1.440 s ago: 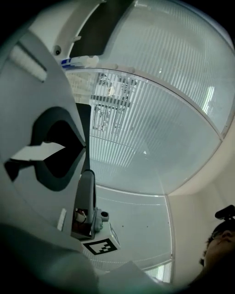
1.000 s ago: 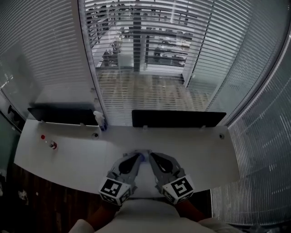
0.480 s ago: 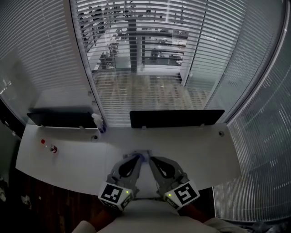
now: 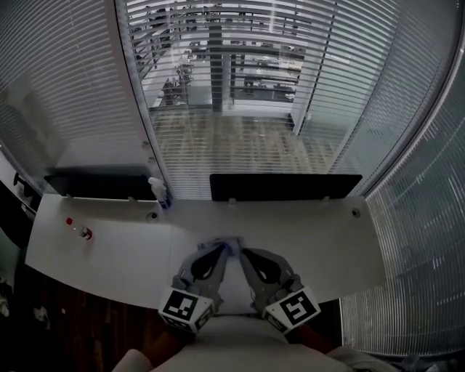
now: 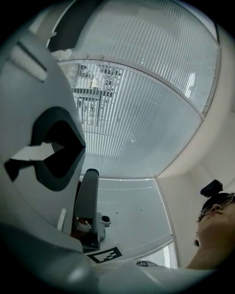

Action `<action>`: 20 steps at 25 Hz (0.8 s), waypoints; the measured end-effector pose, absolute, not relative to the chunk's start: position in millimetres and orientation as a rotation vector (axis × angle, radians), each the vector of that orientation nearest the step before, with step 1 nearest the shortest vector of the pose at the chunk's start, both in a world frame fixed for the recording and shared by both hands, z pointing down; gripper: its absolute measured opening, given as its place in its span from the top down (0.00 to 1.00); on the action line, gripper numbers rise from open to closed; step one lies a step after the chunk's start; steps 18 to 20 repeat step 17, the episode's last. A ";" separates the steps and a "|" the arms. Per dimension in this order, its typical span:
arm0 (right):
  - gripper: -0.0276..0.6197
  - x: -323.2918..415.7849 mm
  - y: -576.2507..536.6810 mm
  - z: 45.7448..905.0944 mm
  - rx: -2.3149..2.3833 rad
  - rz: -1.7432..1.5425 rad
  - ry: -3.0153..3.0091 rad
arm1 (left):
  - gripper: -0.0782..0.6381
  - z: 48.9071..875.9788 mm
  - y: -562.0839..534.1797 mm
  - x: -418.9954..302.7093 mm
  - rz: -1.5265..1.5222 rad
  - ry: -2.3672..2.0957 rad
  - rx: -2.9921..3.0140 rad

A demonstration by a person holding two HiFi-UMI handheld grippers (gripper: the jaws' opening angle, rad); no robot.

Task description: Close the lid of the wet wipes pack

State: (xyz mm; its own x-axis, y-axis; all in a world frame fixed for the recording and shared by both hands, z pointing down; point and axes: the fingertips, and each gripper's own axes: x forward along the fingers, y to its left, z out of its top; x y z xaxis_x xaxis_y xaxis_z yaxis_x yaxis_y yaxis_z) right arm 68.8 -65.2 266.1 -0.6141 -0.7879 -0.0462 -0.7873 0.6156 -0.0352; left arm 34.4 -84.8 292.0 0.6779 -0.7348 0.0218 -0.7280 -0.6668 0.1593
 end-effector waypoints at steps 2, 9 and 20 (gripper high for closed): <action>0.96 68.5 -66.6 264.5 -1.347 -0.024 2.780 | 0.89 291.2 -85.8 35.1 -0.067 -1.200 2.733; 0.96 68.5 -69.8 262.8 -1.335 -0.025 2.800 | 0.89 294.4 -88.0 34.9 -0.067 -1.206 2.720; 0.96 66.8 -70.7 265.0 -1.330 -0.034 2.792 | 0.89 297.2 -89.2 36.6 -0.071 -1.196 2.720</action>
